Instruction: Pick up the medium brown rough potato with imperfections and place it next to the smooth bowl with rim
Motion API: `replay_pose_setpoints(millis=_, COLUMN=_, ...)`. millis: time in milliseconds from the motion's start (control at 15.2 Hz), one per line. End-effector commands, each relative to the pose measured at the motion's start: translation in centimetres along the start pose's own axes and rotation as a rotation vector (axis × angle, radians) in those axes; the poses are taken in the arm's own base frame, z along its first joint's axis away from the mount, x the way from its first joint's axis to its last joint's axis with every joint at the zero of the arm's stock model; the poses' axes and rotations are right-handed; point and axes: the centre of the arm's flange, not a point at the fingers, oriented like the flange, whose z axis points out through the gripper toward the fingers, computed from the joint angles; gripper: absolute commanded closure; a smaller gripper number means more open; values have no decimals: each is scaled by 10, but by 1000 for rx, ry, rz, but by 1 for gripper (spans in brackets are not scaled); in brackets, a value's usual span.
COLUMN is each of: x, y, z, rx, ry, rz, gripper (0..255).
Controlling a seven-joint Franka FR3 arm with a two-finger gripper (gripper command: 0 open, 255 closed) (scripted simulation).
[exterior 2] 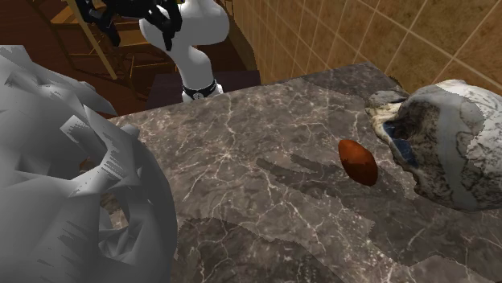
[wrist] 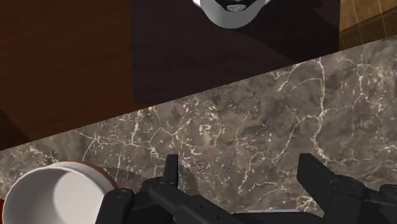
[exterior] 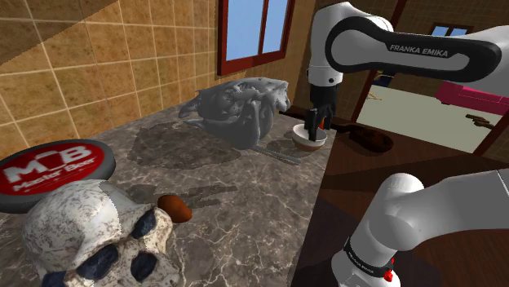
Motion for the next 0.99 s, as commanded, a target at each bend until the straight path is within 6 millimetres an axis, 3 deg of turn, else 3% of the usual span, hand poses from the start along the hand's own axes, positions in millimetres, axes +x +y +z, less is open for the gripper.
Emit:
replay_pose_setpoints(millis=0, x=0, y=0, z=0, rx=0, ry=0, rz=0, gripper=0)
replay_pose_setpoints(millis=924, x=57, y=-157, z=35, rx=82, ry=43, rz=0, gripper=0)
